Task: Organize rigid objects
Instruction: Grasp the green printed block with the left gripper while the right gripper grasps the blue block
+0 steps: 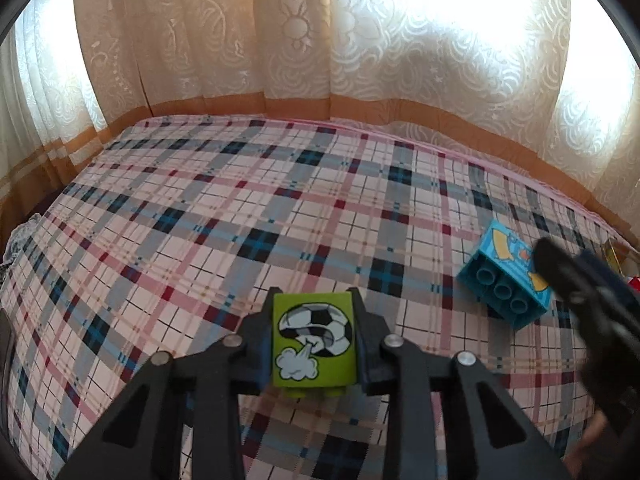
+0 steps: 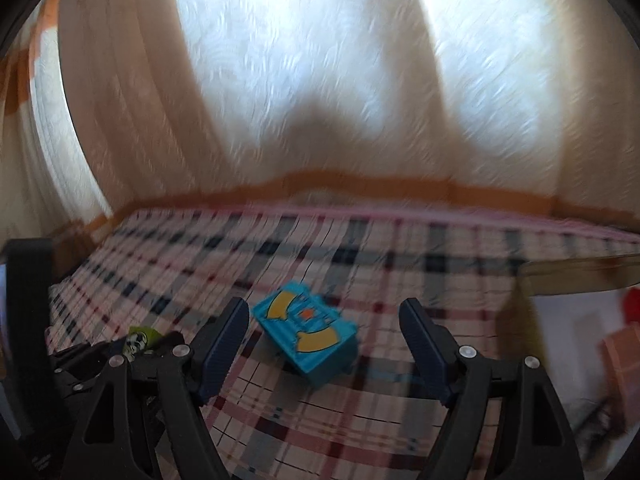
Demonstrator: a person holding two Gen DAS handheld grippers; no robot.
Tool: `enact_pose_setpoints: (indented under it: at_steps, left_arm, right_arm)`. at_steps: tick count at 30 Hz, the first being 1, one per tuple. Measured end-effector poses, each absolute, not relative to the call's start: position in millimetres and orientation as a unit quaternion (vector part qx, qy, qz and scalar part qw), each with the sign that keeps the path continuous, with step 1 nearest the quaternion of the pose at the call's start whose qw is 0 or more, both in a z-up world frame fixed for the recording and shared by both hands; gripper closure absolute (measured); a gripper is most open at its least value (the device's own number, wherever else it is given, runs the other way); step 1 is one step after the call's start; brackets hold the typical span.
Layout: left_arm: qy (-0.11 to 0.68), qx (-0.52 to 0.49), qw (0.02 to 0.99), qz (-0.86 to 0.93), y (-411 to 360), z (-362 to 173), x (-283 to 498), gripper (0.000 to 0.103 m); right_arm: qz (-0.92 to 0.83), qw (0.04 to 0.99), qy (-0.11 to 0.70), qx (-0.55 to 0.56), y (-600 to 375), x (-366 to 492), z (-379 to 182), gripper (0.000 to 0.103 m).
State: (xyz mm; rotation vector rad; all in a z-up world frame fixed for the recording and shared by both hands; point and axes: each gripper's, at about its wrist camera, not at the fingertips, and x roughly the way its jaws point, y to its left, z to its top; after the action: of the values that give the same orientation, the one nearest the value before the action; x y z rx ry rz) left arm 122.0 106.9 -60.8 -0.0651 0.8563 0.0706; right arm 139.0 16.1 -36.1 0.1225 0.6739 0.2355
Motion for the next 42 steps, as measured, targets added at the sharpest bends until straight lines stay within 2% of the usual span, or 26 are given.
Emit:
enact_pose_setpoints:
  at_steps: [6,8,11,19,31,42]
  left_arm:
    - [0.413,-0.025,0.909,0.056,112,-60,124,0.073]
    - [0.41,-0.027,0.909,0.064,115,-59,124,0.073]
    - [0.412,-0.029,0.908,0.068,116,-60,124,0.073]
    - [0.405,-0.034,0.911,0.07,116,-61,122,0.073]
    - [0.323,-0.006,0.944,0.068,103,-40,93,0.073]
    - [0.28,-0.002,0.957,0.069,97,-29,73,0.073]
  right_arm:
    - [0.144,0.904,0.398,0.06,25,166,-57,0.023]
    - [0.145,0.896,0.415,0.058,27,170,-62,0.027]
    - [0.132,0.899,0.417,0.032,35,170,-61,0.038]
    - [0.1,0.907,0.409,0.002,40,161,-58,0.041]
    - [0.04,0.973,0.222,0.053,7,87,-15,0.041]
    - [0.027,0.983,0.173,0.053,1,46,-9,0.041]
